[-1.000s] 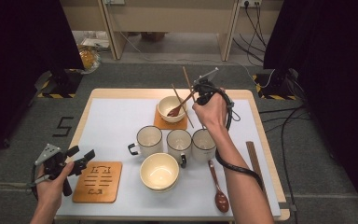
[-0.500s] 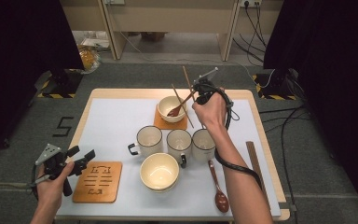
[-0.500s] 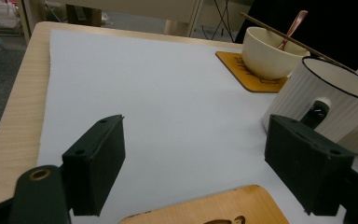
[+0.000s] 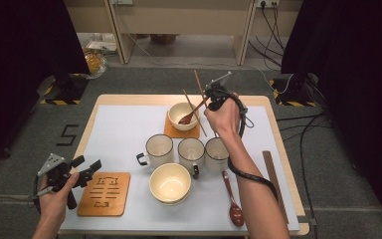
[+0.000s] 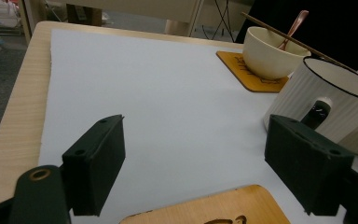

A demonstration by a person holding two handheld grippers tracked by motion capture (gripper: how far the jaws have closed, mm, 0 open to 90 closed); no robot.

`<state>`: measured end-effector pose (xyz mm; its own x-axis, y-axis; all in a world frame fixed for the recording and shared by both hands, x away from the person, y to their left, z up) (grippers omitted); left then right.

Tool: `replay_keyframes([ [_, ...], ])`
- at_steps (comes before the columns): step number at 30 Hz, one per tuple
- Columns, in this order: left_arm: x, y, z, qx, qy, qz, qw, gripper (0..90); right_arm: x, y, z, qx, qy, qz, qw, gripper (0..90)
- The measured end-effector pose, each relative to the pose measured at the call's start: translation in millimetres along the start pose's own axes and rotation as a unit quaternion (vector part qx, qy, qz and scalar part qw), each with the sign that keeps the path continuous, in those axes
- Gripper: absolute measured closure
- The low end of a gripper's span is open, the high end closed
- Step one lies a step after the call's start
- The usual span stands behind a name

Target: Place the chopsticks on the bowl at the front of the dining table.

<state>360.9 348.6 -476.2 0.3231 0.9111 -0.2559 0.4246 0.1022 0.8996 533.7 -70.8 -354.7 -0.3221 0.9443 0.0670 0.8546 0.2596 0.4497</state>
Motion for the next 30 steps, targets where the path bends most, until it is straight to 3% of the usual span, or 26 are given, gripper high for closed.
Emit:
replay_keyframes([
  [30,1.5,0.4,-0.8,-0.001,0.002,0.000,1.0000,19.6,0.6,6.2,9.0,0.000,0.000,0.001,1.0000,85.7],
])
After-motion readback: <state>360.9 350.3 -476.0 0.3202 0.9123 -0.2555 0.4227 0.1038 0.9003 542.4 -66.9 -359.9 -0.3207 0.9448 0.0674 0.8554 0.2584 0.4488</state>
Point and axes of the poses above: each handheld gripper's, and its own axes: z roughly forward along the jaws, y roughly out of its top, x roughly to its left, the point moved 4 cm from there along z, roughly forward along the jaws, and after that the axes turned 1 degree about z, right-handed, at the moved point
